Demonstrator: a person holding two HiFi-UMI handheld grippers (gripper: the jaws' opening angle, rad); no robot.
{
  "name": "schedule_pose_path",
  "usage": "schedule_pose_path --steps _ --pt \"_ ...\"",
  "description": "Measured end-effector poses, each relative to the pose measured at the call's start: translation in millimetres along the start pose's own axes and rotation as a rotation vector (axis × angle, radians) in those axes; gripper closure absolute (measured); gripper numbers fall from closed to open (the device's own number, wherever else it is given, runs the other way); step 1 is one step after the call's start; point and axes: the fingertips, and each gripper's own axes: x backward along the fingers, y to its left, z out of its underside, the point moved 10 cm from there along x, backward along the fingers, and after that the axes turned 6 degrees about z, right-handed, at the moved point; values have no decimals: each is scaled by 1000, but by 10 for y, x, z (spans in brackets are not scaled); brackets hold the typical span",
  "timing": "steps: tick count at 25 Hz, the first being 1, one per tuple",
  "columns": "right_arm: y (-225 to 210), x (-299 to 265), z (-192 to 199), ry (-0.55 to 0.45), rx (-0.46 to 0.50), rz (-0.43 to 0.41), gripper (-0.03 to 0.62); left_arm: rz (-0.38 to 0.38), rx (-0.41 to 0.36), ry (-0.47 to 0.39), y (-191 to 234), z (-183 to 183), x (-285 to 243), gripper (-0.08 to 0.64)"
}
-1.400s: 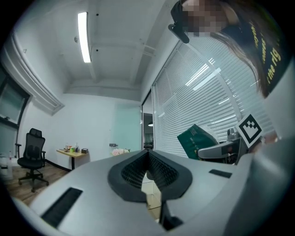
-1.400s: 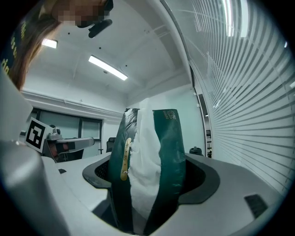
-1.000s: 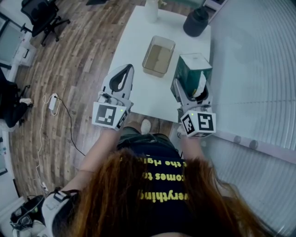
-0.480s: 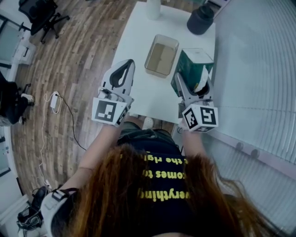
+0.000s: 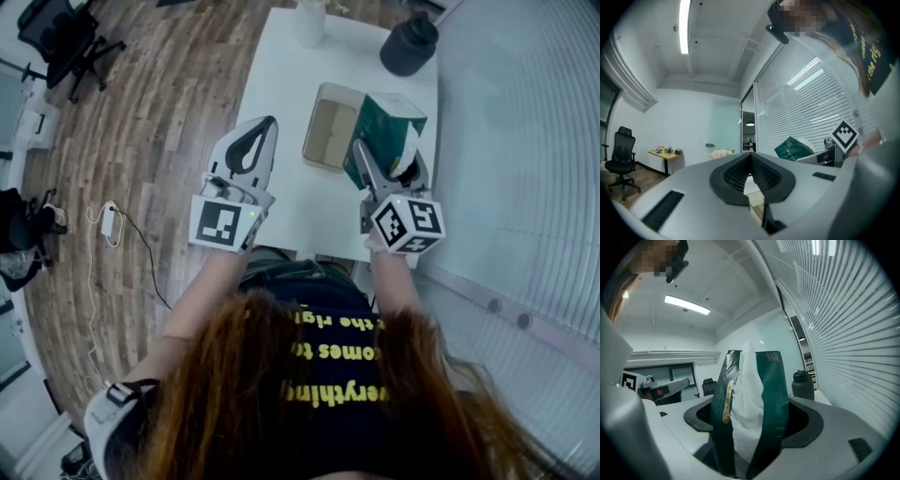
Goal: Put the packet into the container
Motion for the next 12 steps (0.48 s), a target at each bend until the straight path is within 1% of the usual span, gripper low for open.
schedule_pose_path --steps 3,7,10,12 --pt "8 -266 123 54 -33 28 198 17 11 5 170 48 -60 558" --pt "-27 -692 293 169 -149 50 198 37 36 15 388 98 -166 558" --pt "-28 -925 410 247 -167 90 197 46 47 19 495 98 -205 558" --pt "-53 -1048 551 277 -186 104 198 49 54 19 520 144 -208 558"
